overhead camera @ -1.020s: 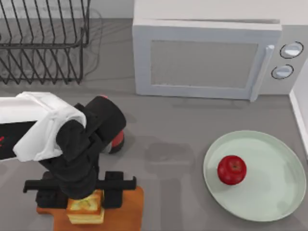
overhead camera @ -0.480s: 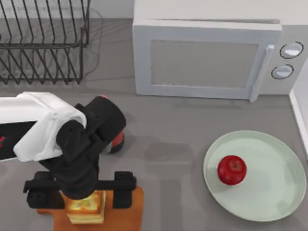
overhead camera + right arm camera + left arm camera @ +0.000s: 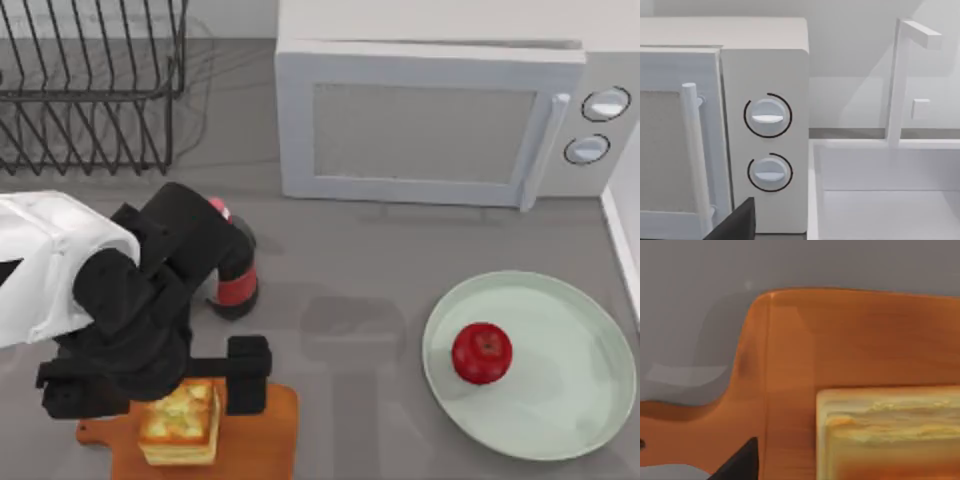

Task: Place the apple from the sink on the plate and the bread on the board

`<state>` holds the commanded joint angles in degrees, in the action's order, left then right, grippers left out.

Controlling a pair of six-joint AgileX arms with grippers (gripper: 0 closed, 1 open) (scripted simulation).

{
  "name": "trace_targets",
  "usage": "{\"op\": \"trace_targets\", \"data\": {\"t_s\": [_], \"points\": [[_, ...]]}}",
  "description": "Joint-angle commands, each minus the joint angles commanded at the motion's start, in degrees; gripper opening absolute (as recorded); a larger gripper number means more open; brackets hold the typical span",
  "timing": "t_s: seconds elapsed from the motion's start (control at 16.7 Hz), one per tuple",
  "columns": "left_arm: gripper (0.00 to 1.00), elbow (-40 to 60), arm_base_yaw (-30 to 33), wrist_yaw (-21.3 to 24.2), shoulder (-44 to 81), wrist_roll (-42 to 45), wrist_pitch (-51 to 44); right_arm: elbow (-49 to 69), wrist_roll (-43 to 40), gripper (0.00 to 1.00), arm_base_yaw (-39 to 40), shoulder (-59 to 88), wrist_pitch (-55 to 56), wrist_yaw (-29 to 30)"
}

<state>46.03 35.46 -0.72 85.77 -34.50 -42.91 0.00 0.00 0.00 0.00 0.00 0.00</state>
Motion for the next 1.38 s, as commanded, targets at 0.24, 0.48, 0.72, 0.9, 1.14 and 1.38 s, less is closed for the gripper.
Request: {"op": "trace_targets", "data": {"t_s": [0.24, 0.48, 0.72, 0.9, 1.14, 1.38], "points": [[1.00, -6.86, -5.27, 0.00, -12.47, 5.30, 6.58, 0.00, 0.00, 1.00, 0.00, 0.00, 0.00, 0.00], [1.00, -17.07, -12.50, 0.36, -29.73, 12.35, 14.84, 0.00, 0.00, 1.00, 0.00, 0.00, 0.00, 0.00], [1.00, -28.47, -20.72, 0.70, -51.34, 20.18, 24.01, 0.00, 0.00, 1.00, 0.00, 0.00, 0.00, 0.00], [1.00, -36.26, -26.74, 0.76, -66.98, 26.02, 31.26, 0.00, 0.00, 1.00, 0.00, 0.00, 0.00, 0.00], [1.00, -43.58, -33.07, 0.73, -81.21, 32.21, 39.58, 0.00, 0.00, 1.00, 0.00, 0.00, 0.00, 0.00], [1.00, -46.03, -35.46, 0.72, -85.77, 34.50, 42.91, 0.00, 0.00, 1.00, 0.00, 0.00, 0.00, 0.00]]}}
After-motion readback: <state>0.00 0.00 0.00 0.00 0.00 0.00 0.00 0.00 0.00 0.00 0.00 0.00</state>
